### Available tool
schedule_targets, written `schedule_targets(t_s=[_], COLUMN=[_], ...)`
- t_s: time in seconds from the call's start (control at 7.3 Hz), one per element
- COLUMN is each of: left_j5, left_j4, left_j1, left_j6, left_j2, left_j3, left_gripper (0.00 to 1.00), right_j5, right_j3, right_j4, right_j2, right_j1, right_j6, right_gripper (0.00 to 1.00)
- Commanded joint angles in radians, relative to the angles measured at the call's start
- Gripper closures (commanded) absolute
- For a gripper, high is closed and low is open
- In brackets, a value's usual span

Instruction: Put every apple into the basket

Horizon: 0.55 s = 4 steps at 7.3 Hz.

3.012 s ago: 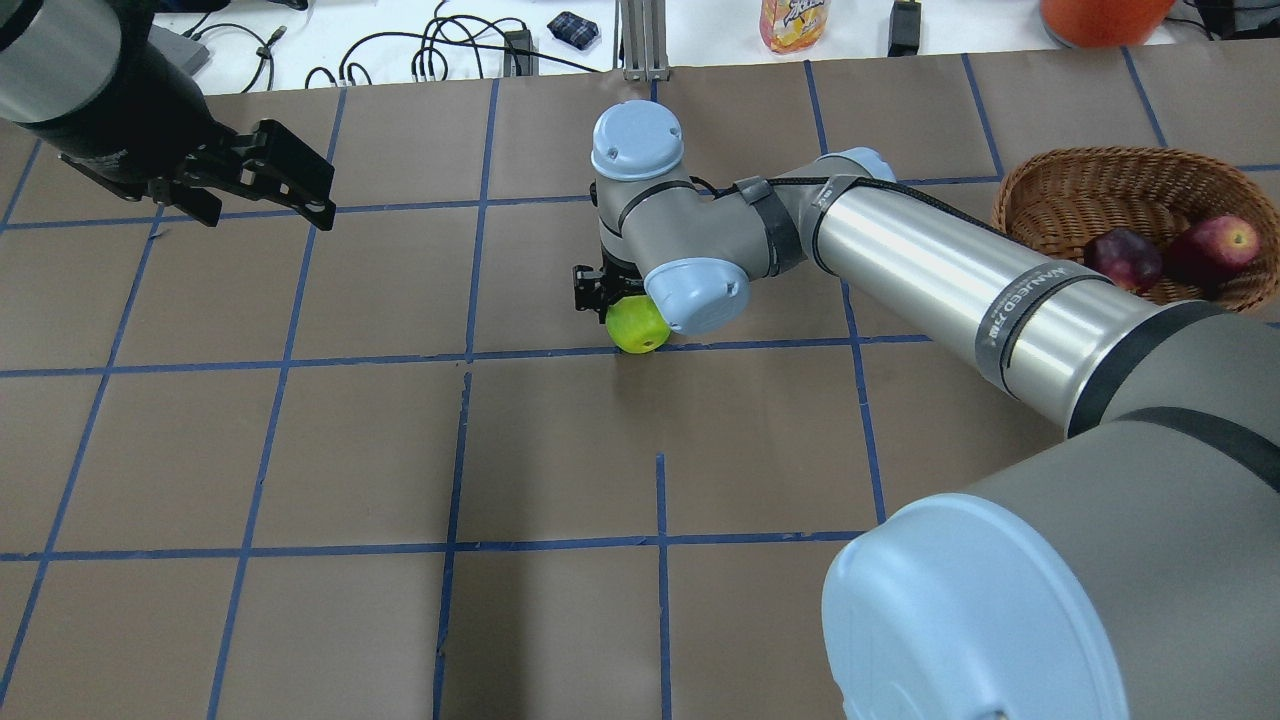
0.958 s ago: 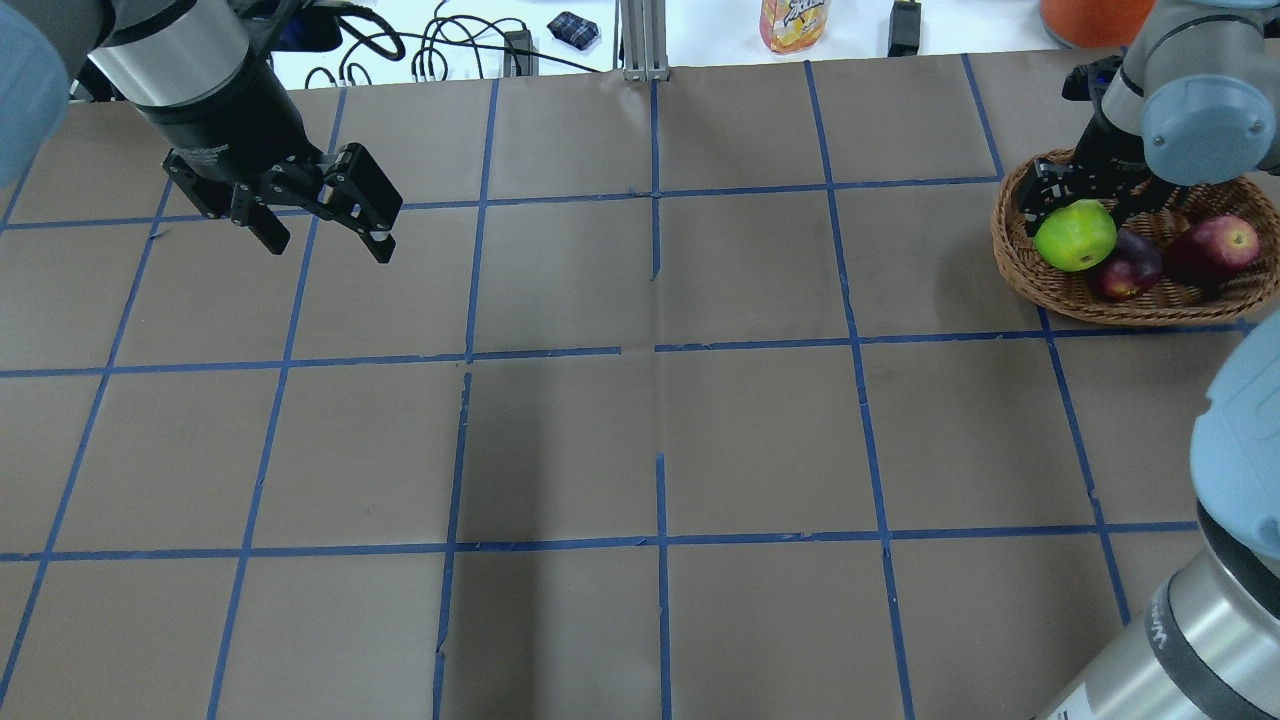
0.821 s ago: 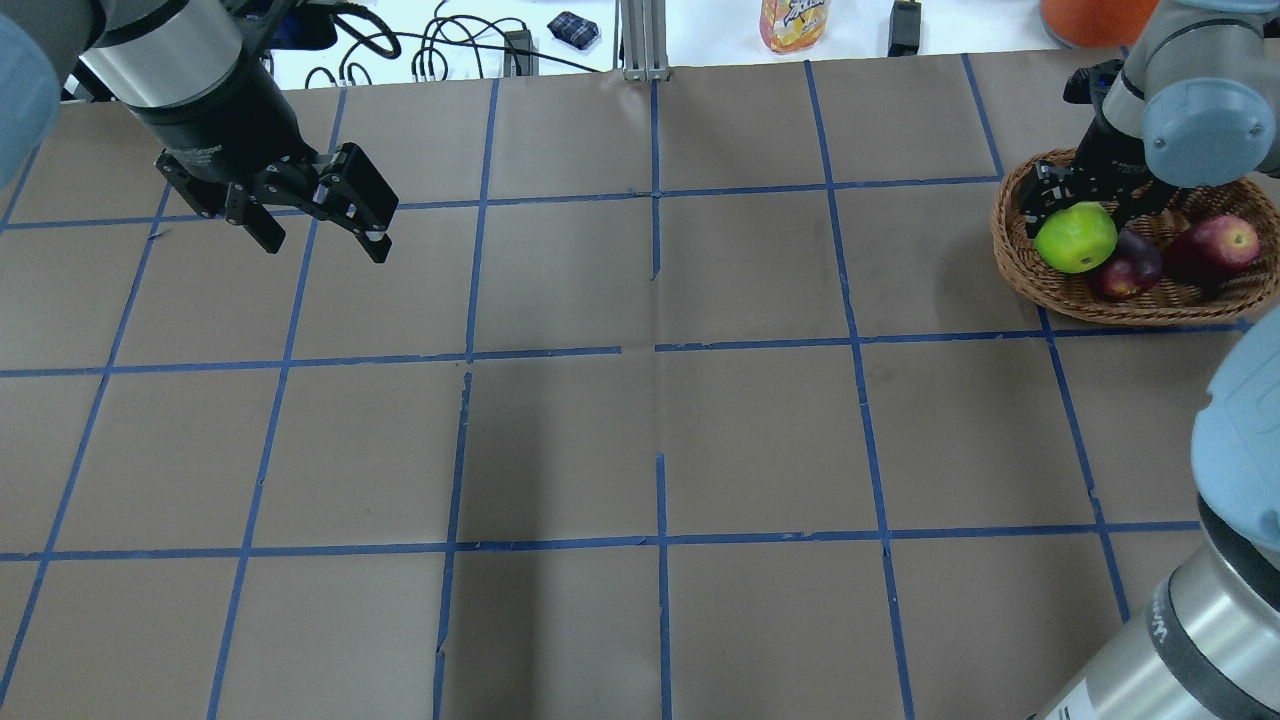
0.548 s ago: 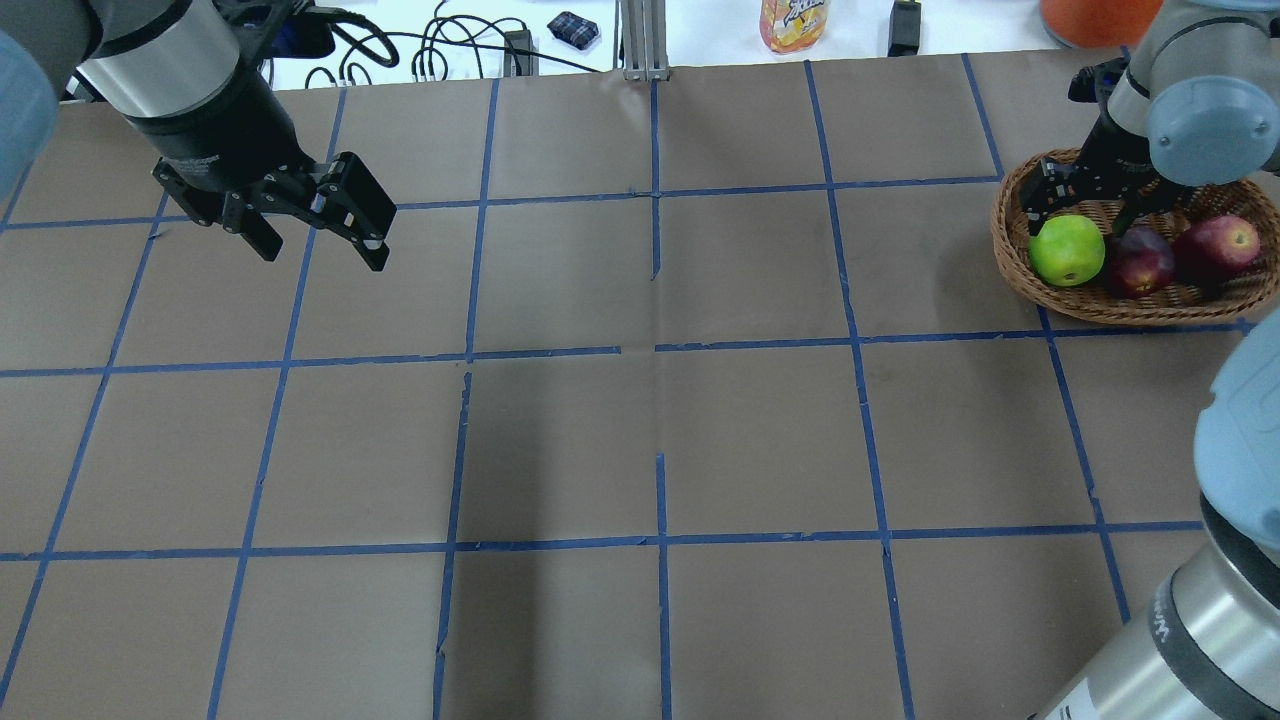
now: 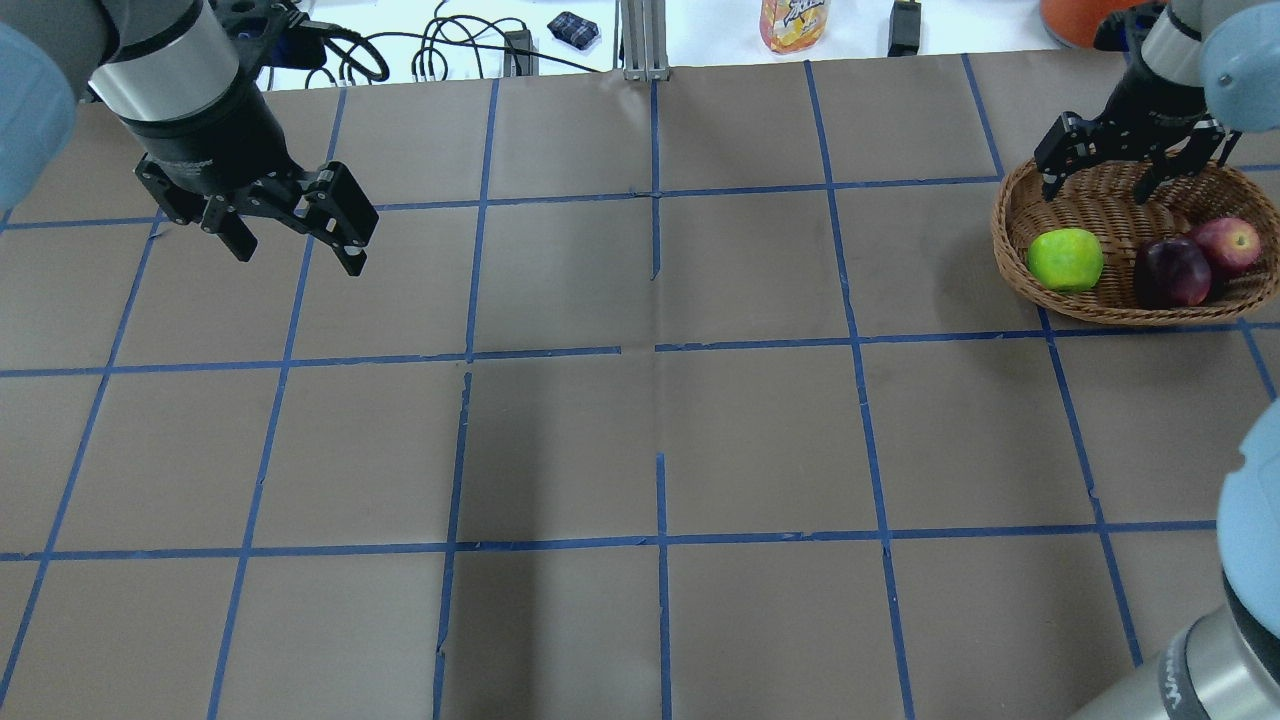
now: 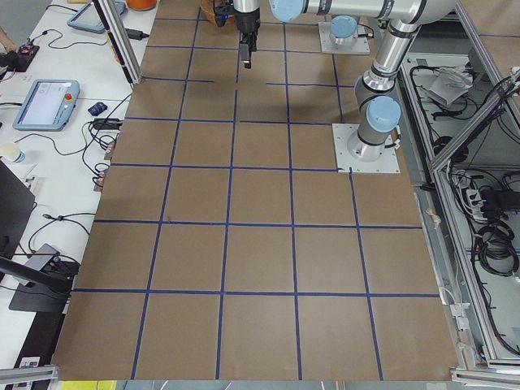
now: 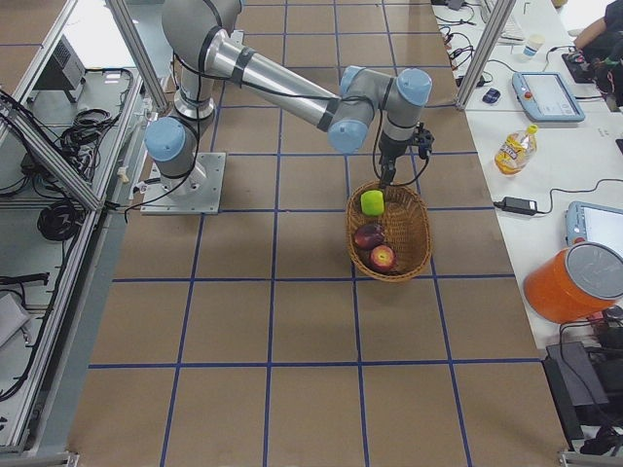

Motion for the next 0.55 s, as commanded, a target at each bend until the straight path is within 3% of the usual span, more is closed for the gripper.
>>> schedule_targets(t_s=[0.0, 0.27, 0.41], left_j5=[-0.001, 0.002, -0.001], left_j4=[0.001, 0.009, 0.085], left_j1=[0.001, 0.001, 0.001], left_j6=[-0.002, -0.005, -0.005], left_j2=[-0.002, -0.003, -0.003], left_j3=[0.006, 0.004, -0.017], left_gripper=[0.0, 0.0, 0.0], right_j5=[0.035, 0.035, 0.044], right_j3=[-0.015, -0.015, 0.0], right_j4=[0.153, 0.271, 0.321], right_j2=[-0.108, -0.188, -0.256], right_j1=[0.074, 0.188, 0.248], right_j6=[0.144, 0.281, 0.358], right_gripper=[0.0, 0.0, 0.0])
